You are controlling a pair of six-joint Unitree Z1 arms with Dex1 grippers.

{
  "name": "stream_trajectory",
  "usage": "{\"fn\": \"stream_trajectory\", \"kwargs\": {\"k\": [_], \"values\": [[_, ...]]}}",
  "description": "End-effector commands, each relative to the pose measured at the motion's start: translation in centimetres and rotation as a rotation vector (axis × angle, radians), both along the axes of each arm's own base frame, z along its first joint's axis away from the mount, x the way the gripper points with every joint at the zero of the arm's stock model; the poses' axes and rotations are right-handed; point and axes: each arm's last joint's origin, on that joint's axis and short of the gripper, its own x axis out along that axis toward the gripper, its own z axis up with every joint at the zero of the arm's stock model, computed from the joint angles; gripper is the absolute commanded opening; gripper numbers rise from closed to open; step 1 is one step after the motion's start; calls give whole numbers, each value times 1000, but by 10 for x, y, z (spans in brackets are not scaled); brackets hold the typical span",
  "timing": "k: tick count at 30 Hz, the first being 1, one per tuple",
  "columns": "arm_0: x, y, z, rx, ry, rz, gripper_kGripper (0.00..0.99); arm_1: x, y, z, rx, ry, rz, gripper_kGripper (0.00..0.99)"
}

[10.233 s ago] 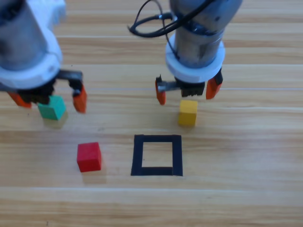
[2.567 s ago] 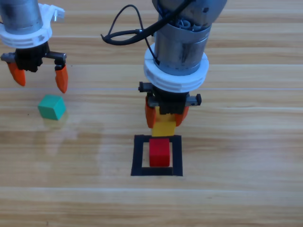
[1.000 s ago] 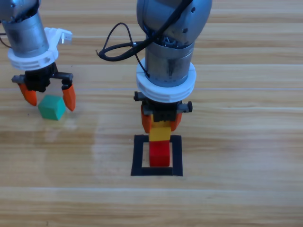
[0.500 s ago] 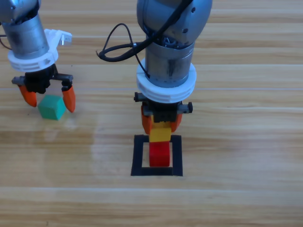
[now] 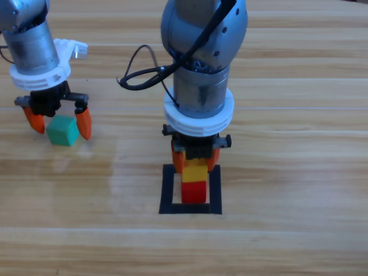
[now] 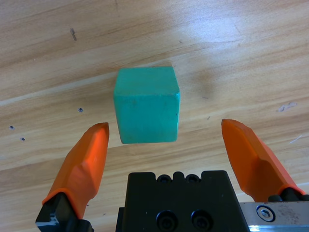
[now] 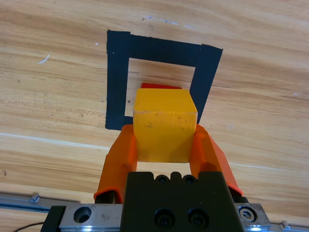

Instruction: Stack the blocks in the rectangular block: red at the bottom, yellow in the middle, green on top

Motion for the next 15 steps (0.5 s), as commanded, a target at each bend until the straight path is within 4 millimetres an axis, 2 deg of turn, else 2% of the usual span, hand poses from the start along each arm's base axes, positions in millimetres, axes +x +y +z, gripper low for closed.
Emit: {"fn": "stream_trajectory", "kwargs": {"k": [1, 3, 4, 5, 6, 7, 11, 15], "values": [[2, 7, -18, -7, 34, 7, 990, -9, 11, -42, -76, 71, 23, 0], [2, 7, -17, -9, 33, 6, 990, -9, 12, -40, -71, 68, 28, 8], [2, 7, -17, -11, 33, 4, 990, -9, 11, -36, -67, 60, 28, 282], [2, 7, -17, -13, 33, 3, 990, -10, 10, -29, -57, 50, 30, 713], [2, 7, -17, -13, 33, 1, 990, -10, 9, -22, -49, 39, 30, 904], [2, 7, -17, -14, 33, 0, 990, -11, 7, -11, -34, 19, 29, 937], [2, 7, -16, -15, 32, -3, 990, -16, -3, 29, 19, -36, 27, 965], [1, 7, -14, -14, 27, -3, 990, -31, -17, 86, 88, -138, 37, 990]]}}
